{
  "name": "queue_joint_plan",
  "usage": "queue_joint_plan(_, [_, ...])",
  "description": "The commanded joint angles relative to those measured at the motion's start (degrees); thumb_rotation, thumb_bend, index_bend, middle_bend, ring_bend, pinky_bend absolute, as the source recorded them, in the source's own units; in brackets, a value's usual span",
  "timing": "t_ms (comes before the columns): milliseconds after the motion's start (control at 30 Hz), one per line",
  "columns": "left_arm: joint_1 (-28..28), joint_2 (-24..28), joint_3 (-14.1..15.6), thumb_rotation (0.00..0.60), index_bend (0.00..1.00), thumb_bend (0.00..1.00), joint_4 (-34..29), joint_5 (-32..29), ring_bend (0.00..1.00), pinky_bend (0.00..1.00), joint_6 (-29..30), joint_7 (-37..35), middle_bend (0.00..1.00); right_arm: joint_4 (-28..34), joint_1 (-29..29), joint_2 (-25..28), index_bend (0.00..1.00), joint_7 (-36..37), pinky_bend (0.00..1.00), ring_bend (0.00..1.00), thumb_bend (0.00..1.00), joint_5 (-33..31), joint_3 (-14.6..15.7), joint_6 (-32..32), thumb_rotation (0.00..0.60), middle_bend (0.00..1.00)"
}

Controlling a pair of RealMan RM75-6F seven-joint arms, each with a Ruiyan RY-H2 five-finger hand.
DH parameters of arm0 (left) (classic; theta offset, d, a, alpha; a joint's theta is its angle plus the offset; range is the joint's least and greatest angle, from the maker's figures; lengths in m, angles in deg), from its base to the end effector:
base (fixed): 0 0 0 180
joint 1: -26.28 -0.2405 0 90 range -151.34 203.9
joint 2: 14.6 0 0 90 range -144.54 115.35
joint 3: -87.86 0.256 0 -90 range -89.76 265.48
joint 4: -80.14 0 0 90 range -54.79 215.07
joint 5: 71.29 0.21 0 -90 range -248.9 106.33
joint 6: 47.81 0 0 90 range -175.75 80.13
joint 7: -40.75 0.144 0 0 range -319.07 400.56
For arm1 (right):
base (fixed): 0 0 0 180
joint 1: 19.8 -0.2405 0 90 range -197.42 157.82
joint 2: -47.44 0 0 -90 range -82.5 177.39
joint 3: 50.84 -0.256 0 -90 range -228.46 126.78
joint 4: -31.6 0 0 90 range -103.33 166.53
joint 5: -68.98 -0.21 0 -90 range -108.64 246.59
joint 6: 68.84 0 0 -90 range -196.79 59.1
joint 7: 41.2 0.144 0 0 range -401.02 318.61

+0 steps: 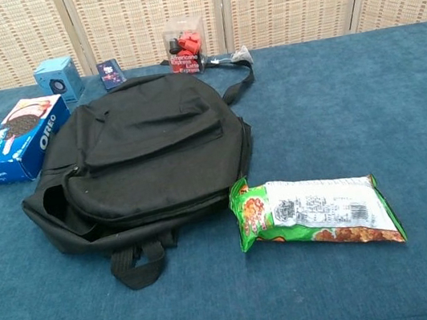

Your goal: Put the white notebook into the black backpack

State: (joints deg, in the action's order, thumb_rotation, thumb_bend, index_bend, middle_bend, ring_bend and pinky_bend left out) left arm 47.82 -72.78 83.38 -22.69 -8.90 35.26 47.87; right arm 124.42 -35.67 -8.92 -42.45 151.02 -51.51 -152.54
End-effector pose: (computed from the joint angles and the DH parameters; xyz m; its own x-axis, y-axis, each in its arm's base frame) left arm -0.2711 0.2626 0.1911 0.3827 -0.0575 0.9221 0.9205 0.1089 -0.3753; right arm -0.2923 -0.2332 0.2000 0.5230 0.0447 0.8511 -0.8455 -0.0992 0.5248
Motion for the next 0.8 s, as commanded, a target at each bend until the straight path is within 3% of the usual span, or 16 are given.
queue_joint_plan(33, [-2.6, -0.6, 1.1, 0.6, 0.25, 0.26, 0.5, 2.4, 0.25, 0.13, 3.0, 0.8, 0.22, 0.4, 2.0, 0.4, 0.42, 0.9, 0.31, 0.23, 0.2, 0.4, 0.6, -1.2, 0.6, 0.4])
queue_joint_plan(367, [-8.9, -1.5, 3.2, 0.6, 0.25, 0.26, -0.7, 4.0, 0.24, 0.11, 7.4, 5.5, 0.21, -0.1, 6.4, -1.1, 0.43, 2.0, 0.32, 0.24, 0.2, 0.7, 1.1, -3.1, 0.6, 0.41])
queue_joint_plan(800, [-13.8, -2.5, 2.4, 0.6, 0.25, 0.26, -1.3, 6.7, 0.24, 0.11, 11.1, 5.7, 0.21, 2.1, 7.3, -0.3, 0.43, 0.6, 0.32, 0.24, 0.2, 3.0, 0.2, -2.5, 0.6, 0.41])
